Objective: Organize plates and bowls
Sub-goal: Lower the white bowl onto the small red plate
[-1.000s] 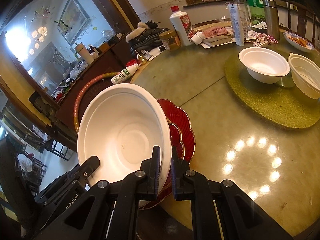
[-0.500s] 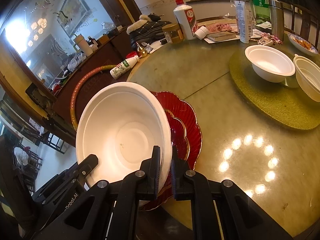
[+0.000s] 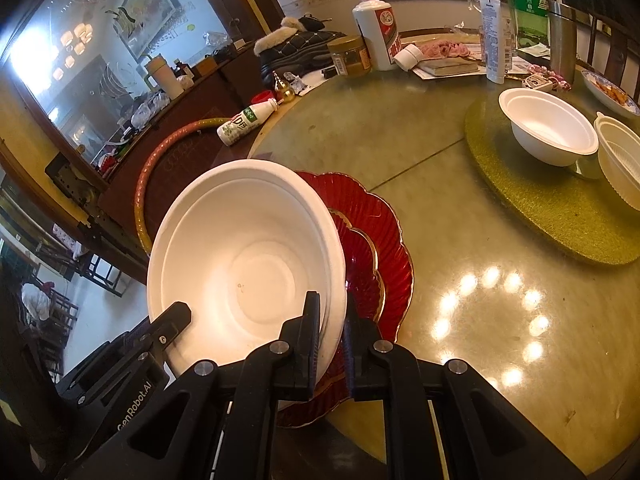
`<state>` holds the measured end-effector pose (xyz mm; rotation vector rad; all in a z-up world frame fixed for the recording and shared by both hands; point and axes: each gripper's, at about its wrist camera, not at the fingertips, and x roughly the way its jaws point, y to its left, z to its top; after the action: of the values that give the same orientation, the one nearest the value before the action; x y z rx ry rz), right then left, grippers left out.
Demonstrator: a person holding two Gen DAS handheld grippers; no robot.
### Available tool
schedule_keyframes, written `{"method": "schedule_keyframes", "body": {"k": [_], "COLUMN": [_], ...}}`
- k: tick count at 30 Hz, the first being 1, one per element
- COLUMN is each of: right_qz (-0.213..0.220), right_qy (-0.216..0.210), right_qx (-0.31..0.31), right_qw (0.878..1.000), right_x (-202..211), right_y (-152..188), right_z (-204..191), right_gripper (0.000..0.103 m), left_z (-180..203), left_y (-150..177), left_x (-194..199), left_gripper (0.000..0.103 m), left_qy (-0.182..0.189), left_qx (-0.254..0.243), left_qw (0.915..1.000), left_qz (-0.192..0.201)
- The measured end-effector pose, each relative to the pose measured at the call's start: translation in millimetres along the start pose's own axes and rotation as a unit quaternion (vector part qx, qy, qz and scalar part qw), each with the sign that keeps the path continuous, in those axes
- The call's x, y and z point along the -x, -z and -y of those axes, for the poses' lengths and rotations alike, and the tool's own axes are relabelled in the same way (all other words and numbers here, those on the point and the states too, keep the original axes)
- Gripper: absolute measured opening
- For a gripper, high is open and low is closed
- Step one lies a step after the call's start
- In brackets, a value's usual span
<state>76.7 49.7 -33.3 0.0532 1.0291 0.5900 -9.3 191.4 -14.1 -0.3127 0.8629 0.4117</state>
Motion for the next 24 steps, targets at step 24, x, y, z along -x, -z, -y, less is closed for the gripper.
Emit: {"method": "schedule_keyframes", "body": {"k": [24], "right_qz": [-0.020], "right_qy": [-0.002], "right_qx": [-0.002], "right_qw": [1.000], "right_x": [-14.4], "right_y": [-1.8], "right_z": [-0.5], "right_gripper": [0.014], "left_z": [-1.5], "left_y": [-0.1], "left_x": [-14.8], "left_gripper": [0.012], "left_qy": [-0.012], "left_qx": [0.000], "left_qw": [0.9996], "left_qz": [-0.024]}}
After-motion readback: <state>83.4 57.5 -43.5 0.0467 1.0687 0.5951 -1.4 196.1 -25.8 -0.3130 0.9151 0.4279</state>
